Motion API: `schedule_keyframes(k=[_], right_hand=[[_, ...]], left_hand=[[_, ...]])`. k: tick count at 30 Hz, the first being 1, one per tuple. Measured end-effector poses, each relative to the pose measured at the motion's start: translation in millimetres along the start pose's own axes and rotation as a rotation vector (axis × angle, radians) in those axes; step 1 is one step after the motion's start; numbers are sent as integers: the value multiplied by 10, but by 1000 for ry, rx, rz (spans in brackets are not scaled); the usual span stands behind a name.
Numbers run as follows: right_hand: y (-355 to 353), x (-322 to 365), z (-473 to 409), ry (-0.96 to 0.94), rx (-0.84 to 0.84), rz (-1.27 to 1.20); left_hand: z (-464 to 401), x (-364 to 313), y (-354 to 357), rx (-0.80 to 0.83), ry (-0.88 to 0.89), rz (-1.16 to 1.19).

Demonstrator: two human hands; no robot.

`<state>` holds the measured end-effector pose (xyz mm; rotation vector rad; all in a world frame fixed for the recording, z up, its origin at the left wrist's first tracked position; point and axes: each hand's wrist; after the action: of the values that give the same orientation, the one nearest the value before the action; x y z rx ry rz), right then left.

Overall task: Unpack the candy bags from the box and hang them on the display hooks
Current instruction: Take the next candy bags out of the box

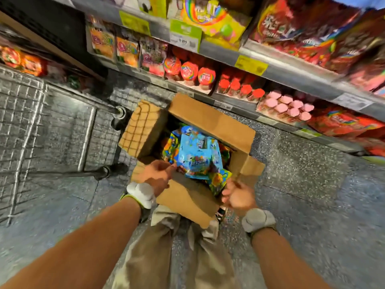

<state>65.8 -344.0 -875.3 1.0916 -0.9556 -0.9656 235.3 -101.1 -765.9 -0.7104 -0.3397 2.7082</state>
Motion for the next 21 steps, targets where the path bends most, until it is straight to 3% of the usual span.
schedule_keyframes(k=[1, 2, 3, 4, 5, 6, 14, 21], right_hand=[[52, -64, -68, 3, -202, 316], [182, -59, -177, 79, -507, 648], [306, -78, -353, 205, -707, 930], [381, -176, -509, 460, -876, 1070], [309, -234, -510, 489, -1099, 1014], [249, -275, -505, 438, -1235, 1113], [-192, -436, -764, 217, -1247, 1166], [-577, -511, -874, 203, -1289, 986]], left_hand=[[-68, 57, 42, -14, 8, -18], [-156, 125, 93, -12, 10, -25], [-219, 179, 142, 0, 3, -35], [-300, 252, 192, 8, 4, -39], [-347, 289, 237, 8, 5, -59], [-420, 334, 284, 0, 7, -71], [-1078, 627, 637, 24, -69, -122], [-1519, 784, 910, 16, -91, -101]])
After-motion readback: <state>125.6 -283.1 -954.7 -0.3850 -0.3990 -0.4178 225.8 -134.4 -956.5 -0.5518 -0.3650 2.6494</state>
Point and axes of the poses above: each hand's wrist, its own z-axis away from the middle knuckle, its own y-axis out of the palm, x = y × z, and after that the axes turned 8 degrees about z, right-handed
